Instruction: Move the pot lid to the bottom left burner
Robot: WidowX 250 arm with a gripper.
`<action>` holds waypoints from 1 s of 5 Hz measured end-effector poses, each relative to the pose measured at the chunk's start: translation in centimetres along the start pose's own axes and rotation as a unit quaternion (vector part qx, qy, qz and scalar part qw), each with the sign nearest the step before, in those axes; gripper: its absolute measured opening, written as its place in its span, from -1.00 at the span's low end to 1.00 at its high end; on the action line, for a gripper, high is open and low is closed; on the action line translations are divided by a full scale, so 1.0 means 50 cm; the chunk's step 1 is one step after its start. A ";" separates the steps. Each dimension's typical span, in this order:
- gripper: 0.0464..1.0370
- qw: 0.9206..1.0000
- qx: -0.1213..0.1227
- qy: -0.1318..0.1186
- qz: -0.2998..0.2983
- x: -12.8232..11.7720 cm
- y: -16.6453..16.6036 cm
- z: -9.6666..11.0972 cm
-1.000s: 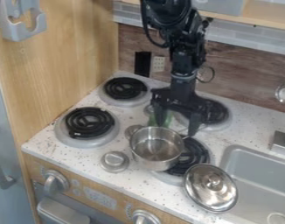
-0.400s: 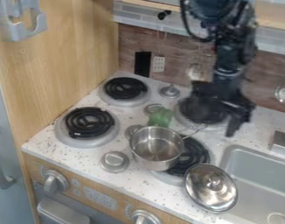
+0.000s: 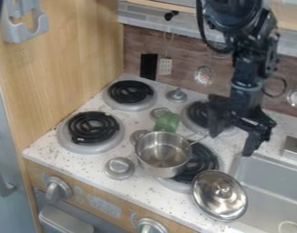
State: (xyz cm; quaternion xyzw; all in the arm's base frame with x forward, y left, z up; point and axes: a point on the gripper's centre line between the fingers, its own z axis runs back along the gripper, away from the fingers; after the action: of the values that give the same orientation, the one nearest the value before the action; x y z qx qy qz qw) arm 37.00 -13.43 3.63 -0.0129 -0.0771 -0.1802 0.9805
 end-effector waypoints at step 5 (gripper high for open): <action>0.92 0.992 0.032 0.115 -0.050 -0.065 -0.026 -0.119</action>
State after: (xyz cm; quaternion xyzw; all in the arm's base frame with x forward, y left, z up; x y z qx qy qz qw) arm 34.39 -13.84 -2.74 0.0432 0.0299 -0.2271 0.9724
